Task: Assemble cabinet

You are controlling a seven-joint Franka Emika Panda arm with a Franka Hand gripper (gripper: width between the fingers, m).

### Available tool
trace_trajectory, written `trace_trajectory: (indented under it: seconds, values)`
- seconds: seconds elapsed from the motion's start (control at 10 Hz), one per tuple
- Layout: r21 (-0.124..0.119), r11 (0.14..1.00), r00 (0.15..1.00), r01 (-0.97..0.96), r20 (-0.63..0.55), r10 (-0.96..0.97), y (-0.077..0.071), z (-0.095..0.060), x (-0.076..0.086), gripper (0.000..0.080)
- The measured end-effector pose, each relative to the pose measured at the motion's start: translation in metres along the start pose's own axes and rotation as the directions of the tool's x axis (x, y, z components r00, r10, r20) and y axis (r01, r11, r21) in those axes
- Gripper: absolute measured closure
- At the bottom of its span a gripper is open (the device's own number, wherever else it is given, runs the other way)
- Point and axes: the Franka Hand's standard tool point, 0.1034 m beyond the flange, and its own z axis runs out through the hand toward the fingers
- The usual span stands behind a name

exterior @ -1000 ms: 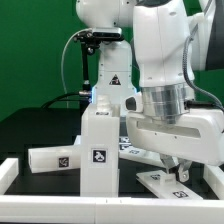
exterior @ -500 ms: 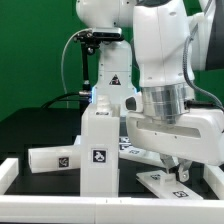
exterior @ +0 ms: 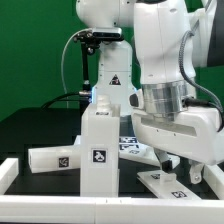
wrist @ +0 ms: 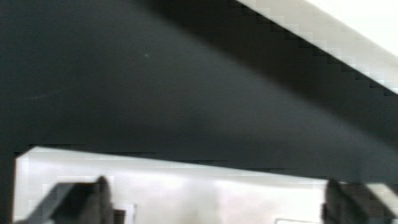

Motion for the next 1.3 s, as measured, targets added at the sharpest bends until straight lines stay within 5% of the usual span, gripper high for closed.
trace_trajectory:
  seconds: [0.1,0.3,0.8,1.0,1.1,1.3]
  values:
    - [0.002,0.999,0.999,-0.052,-0.003,0.052,0.002,-0.001,0.006,0.0065]
    - [0.010,0.998,0.998,-0.059,-0.011,0.060,0.004,-0.005,0.018,0.0013]
    - [0.007,0.999,0.999,-0.037,-0.020,0.037,0.009,0.001,0.021,0.0002]
    - [0.007,0.999,0.999,-0.032,-0.019,0.032,0.009,0.002,0.021,0.0230]
    - [0.007,1.000,0.999,-0.030,-0.019,0.031,0.008,0.002,0.021,0.0230]
    - [0.007,1.000,0.999,-0.028,-0.019,0.028,0.008,0.002,0.020,0.0568]
